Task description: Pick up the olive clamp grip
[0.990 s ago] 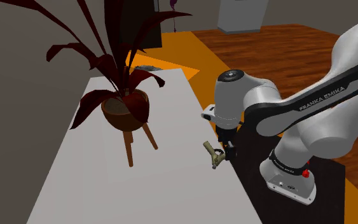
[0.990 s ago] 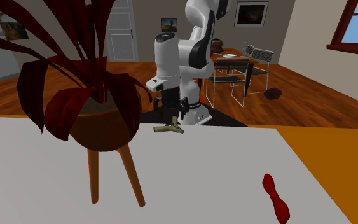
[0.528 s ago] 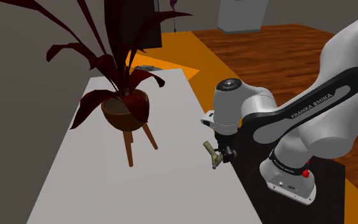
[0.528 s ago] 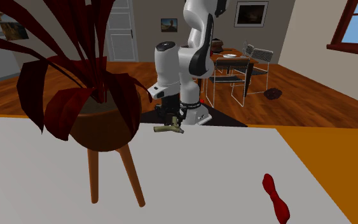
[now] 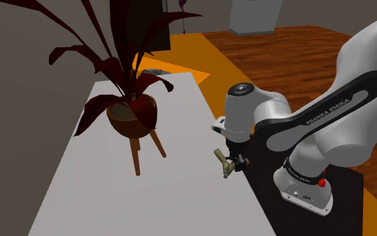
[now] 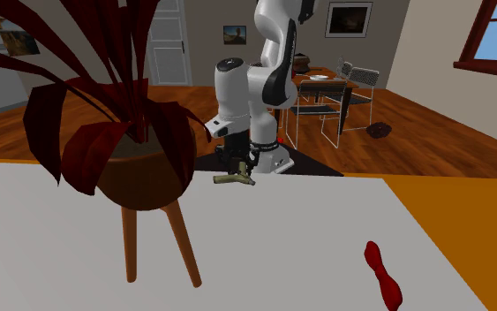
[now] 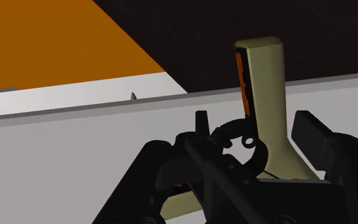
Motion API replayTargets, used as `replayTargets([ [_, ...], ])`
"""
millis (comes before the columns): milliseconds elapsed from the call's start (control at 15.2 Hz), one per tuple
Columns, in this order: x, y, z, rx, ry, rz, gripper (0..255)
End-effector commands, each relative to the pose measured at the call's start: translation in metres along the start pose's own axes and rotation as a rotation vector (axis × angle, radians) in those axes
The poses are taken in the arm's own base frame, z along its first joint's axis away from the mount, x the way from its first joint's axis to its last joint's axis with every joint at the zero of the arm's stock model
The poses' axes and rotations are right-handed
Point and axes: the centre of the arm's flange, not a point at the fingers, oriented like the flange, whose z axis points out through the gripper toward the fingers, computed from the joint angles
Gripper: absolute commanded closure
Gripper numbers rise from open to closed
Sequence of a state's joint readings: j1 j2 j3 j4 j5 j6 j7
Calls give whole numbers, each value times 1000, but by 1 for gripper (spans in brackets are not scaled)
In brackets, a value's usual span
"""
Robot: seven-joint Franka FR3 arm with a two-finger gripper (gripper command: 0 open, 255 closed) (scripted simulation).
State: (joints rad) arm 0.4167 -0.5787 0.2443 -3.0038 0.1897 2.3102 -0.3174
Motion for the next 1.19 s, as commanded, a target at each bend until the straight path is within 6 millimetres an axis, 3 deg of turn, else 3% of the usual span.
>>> replayTargets([
  [0,0,0,1,0,1,0,255],
  [990,-9,-2,-78,0,1,0,255],
  [1122,-9,-2,-79,0,1,0,255],
])
